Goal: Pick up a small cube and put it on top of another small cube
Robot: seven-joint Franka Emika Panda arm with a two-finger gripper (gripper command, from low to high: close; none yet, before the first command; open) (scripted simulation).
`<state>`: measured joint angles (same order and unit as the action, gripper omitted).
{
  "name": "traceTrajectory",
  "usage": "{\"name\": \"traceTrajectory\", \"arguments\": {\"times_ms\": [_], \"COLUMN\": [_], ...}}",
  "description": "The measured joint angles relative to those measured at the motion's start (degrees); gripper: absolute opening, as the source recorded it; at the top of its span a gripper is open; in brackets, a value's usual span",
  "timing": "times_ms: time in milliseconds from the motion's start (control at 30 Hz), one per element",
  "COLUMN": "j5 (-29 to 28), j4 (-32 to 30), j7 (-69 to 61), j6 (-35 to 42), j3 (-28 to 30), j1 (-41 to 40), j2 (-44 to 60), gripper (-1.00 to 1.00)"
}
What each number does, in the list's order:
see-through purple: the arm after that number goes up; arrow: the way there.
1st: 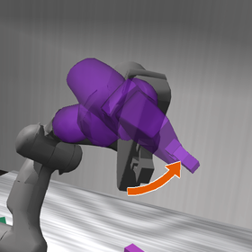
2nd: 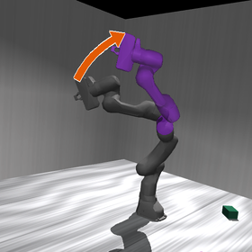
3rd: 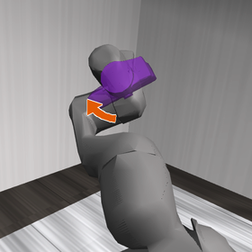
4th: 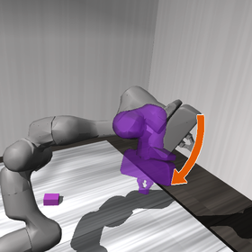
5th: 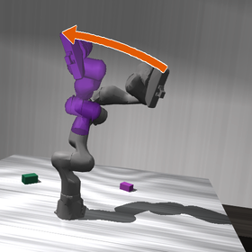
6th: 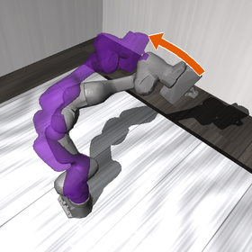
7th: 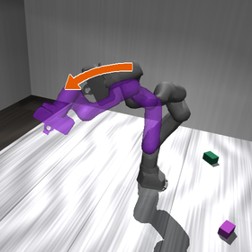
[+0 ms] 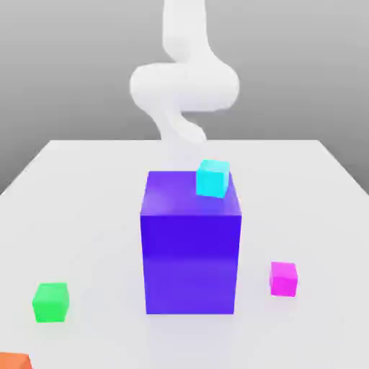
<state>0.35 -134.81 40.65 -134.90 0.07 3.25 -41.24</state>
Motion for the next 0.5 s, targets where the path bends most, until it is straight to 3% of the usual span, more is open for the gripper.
{"name": "traceTrajectory", "arguments": {"times_ms": [500], "j5": [1.5], "j4": [-20.1], "j7": [-35.1], "j6": [-21.6], "j3": [-2.0], "j1": [20.4], "j2": [32.2], "gripper": [0.00]}}
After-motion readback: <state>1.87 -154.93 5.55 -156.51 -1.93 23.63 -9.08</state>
